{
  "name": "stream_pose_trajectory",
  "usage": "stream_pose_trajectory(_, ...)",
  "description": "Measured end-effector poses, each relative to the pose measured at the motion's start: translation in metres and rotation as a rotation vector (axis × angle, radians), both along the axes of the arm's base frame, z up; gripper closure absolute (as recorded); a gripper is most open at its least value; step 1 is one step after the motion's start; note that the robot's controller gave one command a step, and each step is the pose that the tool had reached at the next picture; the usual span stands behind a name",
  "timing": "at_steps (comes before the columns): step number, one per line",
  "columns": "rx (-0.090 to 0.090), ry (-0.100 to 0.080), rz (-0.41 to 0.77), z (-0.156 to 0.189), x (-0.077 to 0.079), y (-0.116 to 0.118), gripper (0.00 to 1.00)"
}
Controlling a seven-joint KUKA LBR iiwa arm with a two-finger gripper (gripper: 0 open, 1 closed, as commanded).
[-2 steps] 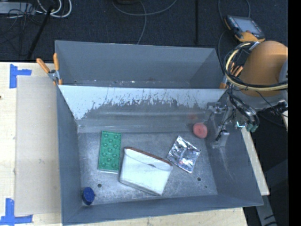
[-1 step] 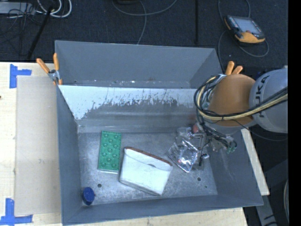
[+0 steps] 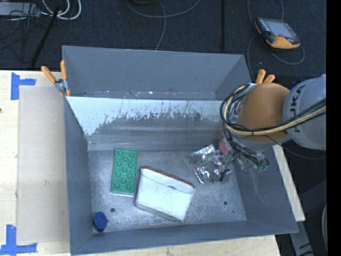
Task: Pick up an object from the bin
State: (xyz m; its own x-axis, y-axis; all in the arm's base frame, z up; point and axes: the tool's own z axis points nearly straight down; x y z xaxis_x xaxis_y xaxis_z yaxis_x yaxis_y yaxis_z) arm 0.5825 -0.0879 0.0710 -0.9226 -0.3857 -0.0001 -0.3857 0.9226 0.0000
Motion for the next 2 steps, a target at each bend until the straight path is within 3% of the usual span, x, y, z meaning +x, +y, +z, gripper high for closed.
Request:
stream_pose_trajectory(1, 0.0, -0.008, -0.006, 0.1196, -0.0154, 0.0135, 1.0)
stream_pose_trajectory(2, 0.001, -0.001, -0.005, 0.1149, -0.0167, 0.0137, 0.0)
